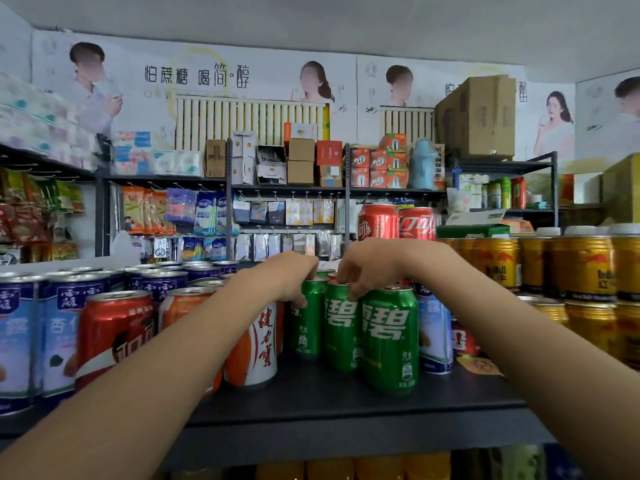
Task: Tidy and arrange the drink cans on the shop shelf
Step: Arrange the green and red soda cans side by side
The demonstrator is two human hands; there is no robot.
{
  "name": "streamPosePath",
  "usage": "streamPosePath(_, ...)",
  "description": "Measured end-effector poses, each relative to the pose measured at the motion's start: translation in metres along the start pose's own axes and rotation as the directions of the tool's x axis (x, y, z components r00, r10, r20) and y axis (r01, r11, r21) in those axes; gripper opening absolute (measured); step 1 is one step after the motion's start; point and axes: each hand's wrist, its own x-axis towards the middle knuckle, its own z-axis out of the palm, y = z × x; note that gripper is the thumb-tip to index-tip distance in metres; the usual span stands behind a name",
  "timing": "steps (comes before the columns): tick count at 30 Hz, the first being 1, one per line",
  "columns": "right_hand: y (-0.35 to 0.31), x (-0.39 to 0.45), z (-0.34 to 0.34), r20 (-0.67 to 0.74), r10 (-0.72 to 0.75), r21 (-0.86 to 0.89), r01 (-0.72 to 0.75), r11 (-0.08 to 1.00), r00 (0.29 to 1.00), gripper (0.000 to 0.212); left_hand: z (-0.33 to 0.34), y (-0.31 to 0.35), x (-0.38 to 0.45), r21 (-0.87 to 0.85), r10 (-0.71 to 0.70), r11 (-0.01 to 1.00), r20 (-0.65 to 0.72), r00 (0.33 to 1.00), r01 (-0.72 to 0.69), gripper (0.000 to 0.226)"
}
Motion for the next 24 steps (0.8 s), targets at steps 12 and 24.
streamPosePath(12, 0.014, 0.001, 0.013, -0.186, -0.012, 0.245, 0.059, 0.968, 0.983, 0.033, 0.003, 0.007, 0.021, 0.130, -0.020, 0.991, -0.015, 1.000, 0.022, 0.050)
streamPosePath(24, -0.004, 0.001, 0.018, -0.323, 0.019, 0.294, 0.082, 0.952, 0.946, 0.022, -0.024, 0.003, -0.016, -0.046, 0.061, 0.997, -0.094, 0.994, -0.065, 0.039)
